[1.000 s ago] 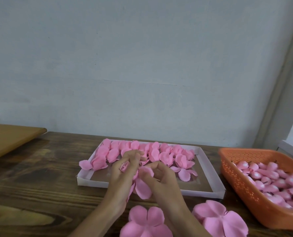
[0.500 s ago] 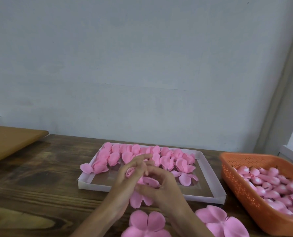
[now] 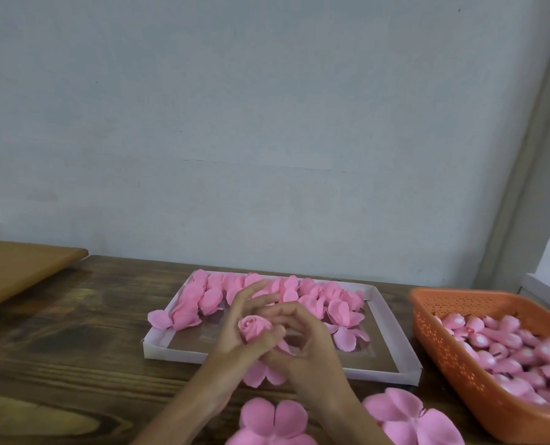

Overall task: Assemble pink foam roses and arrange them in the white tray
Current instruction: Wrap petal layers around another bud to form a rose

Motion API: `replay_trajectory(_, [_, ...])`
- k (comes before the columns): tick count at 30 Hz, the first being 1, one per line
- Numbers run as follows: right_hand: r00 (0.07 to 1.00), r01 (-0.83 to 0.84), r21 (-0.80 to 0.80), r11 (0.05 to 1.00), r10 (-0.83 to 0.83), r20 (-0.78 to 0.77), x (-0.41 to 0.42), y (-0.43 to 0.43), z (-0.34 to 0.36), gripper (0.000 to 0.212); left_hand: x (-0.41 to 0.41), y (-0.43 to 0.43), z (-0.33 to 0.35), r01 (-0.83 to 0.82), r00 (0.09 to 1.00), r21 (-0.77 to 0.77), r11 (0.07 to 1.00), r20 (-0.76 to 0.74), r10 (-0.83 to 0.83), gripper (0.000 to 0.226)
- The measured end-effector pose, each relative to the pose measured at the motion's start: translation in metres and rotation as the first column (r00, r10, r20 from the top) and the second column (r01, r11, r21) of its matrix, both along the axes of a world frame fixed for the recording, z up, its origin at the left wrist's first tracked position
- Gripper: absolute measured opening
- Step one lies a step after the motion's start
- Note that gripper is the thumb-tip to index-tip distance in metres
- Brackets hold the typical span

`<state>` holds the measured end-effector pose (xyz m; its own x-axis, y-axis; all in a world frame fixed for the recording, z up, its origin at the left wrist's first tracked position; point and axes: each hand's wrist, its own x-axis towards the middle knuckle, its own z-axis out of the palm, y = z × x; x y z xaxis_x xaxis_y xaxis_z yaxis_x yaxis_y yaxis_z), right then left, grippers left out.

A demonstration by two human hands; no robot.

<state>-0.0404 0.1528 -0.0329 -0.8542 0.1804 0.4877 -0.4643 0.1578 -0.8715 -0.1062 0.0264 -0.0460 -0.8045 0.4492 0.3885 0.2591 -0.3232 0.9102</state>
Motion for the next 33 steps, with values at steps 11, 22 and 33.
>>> replay_trajectory(11, [0.956, 0.244, -0.005, 0.97, -0.241, -0.168, 0.001, 0.008, 0.002, 0.046, -0.003, 0.0, 0.007, -0.225, 0.967, 0.151, 0.963, -0.09, 0.24, 0.062])
replay_trajectory(22, [0.905, 0.399, 0.199, 0.895, -0.349, -0.242, -0.001, 0.009, -0.003, 0.036, 0.007, 0.001, 0.013, -0.236, 0.954, 0.128, 0.963, -0.158, 0.255, 0.025])
replay_trajectory(33, [0.982, 0.073, -0.138, 0.988, -0.096, -0.166, 0.006, 0.01, 0.015, 0.036, -0.01, -0.011, 0.011, -0.184, 0.983, -0.066, 0.981, 0.0, 0.185, 0.048])
